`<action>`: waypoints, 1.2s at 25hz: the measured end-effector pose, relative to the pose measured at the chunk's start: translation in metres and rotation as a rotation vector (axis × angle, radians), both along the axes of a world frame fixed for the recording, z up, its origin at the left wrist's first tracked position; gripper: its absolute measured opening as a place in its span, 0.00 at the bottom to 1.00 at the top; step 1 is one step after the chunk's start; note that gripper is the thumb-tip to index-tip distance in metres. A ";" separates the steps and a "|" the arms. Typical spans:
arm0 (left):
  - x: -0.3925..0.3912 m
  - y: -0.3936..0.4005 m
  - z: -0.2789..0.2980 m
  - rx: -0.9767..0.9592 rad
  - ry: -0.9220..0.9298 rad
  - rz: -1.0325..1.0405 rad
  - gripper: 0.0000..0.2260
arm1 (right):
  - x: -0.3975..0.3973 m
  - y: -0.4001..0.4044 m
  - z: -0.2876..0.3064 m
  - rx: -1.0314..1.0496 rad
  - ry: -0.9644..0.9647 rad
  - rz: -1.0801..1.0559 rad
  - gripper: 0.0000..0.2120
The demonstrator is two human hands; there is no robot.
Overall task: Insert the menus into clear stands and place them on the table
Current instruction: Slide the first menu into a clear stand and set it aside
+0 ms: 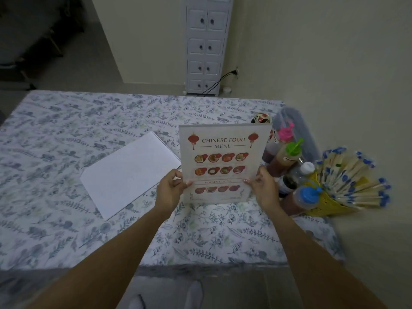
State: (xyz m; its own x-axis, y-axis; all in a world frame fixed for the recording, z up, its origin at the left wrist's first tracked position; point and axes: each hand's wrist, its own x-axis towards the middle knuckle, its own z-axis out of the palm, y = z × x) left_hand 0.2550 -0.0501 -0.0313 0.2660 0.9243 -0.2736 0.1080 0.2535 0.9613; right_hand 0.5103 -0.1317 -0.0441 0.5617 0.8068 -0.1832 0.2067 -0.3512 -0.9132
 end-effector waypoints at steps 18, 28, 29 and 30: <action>-0.042 0.003 -0.009 0.211 0.382 -0.085 0.09 | -0.094 -0.041 0.008 0.032 -0.489 -0.157 0.06; -0.181 0.079 -0.029 0.245 0.490 -0.135 0.13 | -0.264 0.038 -0.015 0.086 -0.277 0.080 0.14; -0.195 0.093 -0.031 0.247 0.512 -0.147 0.14 | -0.279 0.050 -0.021 0.056 -0.210 0.052 0.16; -0.209 0.110 -0.035 0.250 0.534 -0.161 0.15 | -0.294 0.063 -0.027 0.020 -0.141 0.004 0.19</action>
State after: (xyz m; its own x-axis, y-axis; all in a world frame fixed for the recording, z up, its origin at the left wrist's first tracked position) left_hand 0.0460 0.0601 -0.0660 0.2936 0.9374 -0.1872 0.6093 -0.0326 0.7923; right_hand 0.2160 -0.0684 -0.0716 0.5777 0.8117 -0.0866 0.3345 -0.3322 -0.8819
